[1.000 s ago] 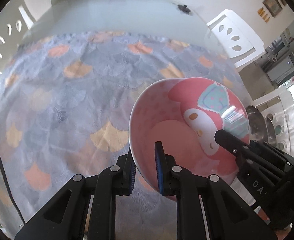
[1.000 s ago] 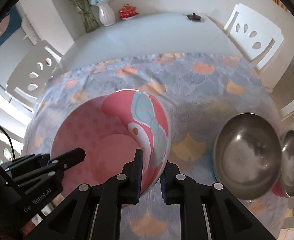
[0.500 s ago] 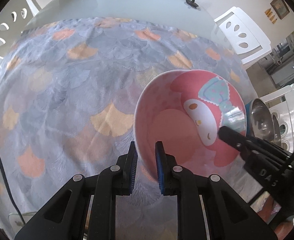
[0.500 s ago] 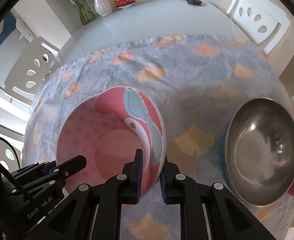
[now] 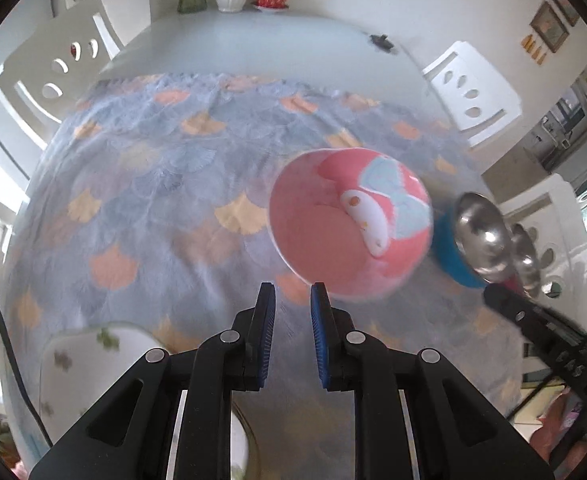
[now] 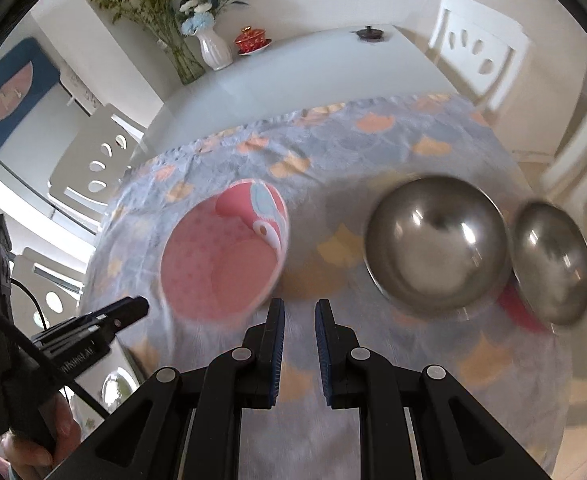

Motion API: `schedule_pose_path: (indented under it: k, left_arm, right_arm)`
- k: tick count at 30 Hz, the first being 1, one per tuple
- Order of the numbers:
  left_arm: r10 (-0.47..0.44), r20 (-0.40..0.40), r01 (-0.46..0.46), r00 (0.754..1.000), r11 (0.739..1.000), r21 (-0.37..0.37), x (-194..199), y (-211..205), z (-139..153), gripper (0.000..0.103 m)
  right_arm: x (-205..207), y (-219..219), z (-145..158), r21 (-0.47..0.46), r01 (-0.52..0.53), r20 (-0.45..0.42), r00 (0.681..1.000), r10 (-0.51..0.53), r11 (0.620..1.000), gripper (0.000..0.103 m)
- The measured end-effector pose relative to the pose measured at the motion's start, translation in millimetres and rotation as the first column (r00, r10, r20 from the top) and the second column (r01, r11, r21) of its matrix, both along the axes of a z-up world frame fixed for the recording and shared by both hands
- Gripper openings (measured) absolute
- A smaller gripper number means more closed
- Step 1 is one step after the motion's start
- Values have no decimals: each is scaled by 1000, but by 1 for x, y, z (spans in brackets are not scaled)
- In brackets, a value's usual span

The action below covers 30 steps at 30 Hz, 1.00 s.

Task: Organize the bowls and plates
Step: 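Lower the pink bowl onto the cloth and open both grippers, then move both grippers back toward the pink bowl rim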

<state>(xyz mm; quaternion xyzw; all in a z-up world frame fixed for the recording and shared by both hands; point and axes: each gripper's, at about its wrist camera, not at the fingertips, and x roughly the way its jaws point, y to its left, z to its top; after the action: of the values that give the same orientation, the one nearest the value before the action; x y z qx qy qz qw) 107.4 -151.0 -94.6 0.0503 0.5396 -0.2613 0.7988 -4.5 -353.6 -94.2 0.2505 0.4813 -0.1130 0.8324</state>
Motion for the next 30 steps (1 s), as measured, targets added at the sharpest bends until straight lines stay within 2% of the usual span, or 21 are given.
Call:
schedule_pose_path:
  k: [5, 9, 19, 26, 30]
  left_arm:
    - [-26, 14, 26, 1000, 999, -40, -42, -4, 17, 16]
    - [-69, 37, 71, 997, 995, -64, -76, -22, 28, 16]
    - [-149, 84, 159, 985, 979, -125, -135, -68, 51, 16]
    - [-158, 161, 178, 974, 978, -113, -167, -85, 71, 16]
    - [-154, 180, 174, 972, 979, -102, -178, -91, 75, 21]
  right_arm:
    - [-48, -3, -3, 25, 32, -11, 999, -32, 999, 14]
    - [-77, -13, -3, 42, 53, -12, 999, -53, 998, 14]
    - [-142, -53, 24, 25, 140, 47, 989, -141, 990, 14]
    - [-165, -69, 35, 34, 155, 78, 984, -157, 987, 17]
    - [-167, -67, 38, 27, 127, 83, 988, -129, 992, 19]
